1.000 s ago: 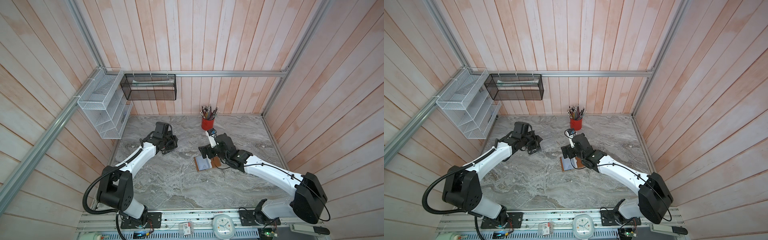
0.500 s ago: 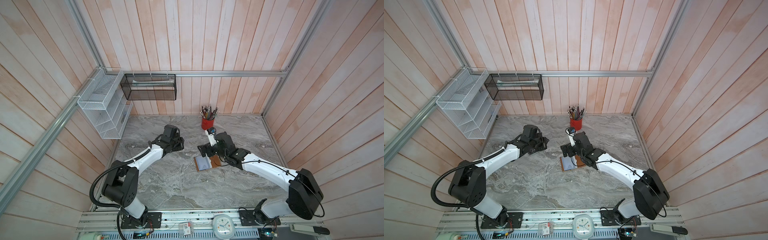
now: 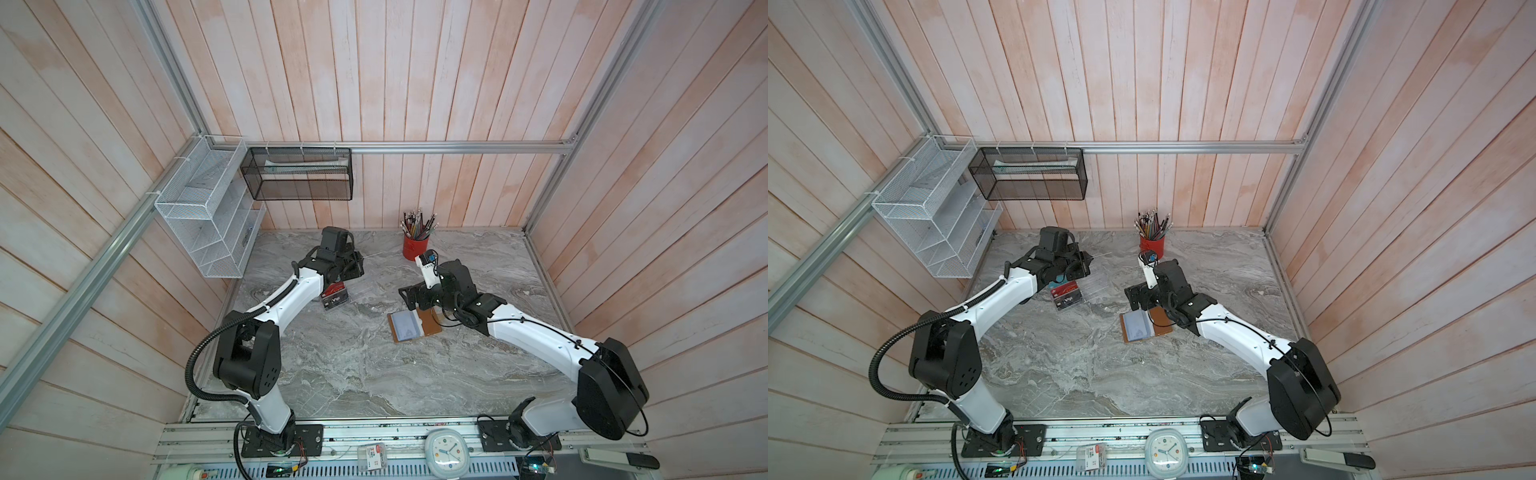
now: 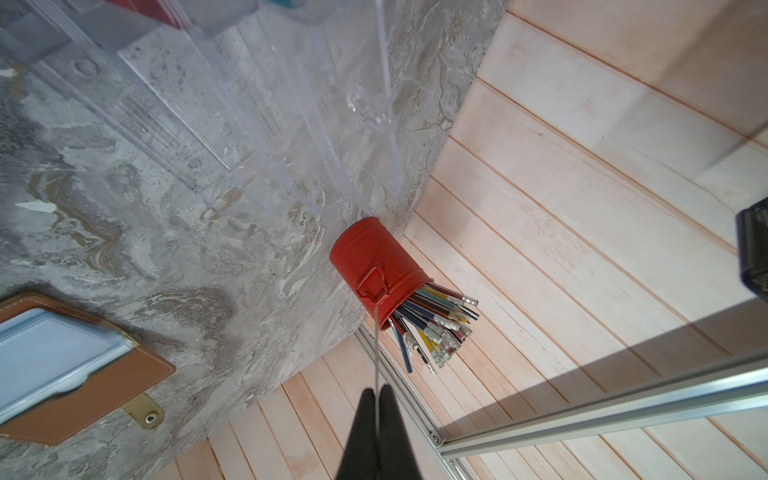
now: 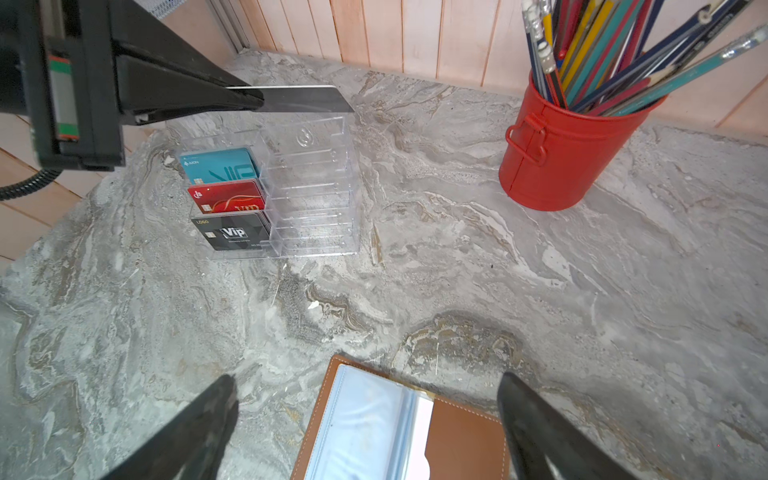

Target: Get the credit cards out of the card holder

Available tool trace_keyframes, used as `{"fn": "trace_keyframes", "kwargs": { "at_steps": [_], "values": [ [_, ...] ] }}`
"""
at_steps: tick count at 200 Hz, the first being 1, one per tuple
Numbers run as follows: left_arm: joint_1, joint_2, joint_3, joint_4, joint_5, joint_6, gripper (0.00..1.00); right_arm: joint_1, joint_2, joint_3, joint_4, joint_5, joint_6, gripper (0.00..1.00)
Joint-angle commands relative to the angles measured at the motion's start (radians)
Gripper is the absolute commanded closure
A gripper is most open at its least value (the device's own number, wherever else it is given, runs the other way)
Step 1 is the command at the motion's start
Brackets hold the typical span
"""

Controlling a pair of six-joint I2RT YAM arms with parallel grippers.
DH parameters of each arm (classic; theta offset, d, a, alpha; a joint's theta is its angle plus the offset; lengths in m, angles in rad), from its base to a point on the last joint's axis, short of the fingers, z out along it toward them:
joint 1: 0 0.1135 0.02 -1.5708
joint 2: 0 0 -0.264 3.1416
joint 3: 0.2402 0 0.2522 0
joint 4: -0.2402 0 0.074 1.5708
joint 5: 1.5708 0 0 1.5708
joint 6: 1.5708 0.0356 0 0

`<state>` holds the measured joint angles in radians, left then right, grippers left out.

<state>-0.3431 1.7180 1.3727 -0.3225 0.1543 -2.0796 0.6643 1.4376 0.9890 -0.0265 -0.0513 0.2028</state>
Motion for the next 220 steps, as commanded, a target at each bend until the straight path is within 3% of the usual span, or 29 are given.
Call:
{"fn": "trace_keyframes", "kwargs": {
  "at_steps": [1, 31, 80, 125, 173, 220],
  "values": [
    [0.007, 0.013, 0.014, -0.088, 0.016, -0.628, 1.00, -0.008, 0.031, 0.053, -0.017, -0.049, 0.006, 0.02],
    [0.025, 0.033, -0.007, -0.003, 0.067, -0.663, 1.00, -0.009, 0.073, 0.104, -0.035, -0.100, 0.012, 0.02],
    [0.044, 0.042, 0.052, -0.061, 0.066, -0.669, 1.00, -0.008, 0.109, 0.171, -0.103, -0.108, -0.010, 0.02],
    [0.073, 0.014, 0.021, -0.097, 0.068, -0.668, 1.00, -0.031, 0.138, 0.212, -0.123, -0.105, 0.067, 0.02],
    [0.067, -0.041, -0.082, -0.014, 0.047, -0.666, 1.00, -0.055, 0.277, 0.410, -0.195, -0.162, 0.330, 0.02],
    [0.030, -0.087, -0.201, 0.120, 0.006, -0.666, 1.00, -0.049, 0.381, 0.515, -0.061, -0.312, 0.697, 0.06]
  ]
}}
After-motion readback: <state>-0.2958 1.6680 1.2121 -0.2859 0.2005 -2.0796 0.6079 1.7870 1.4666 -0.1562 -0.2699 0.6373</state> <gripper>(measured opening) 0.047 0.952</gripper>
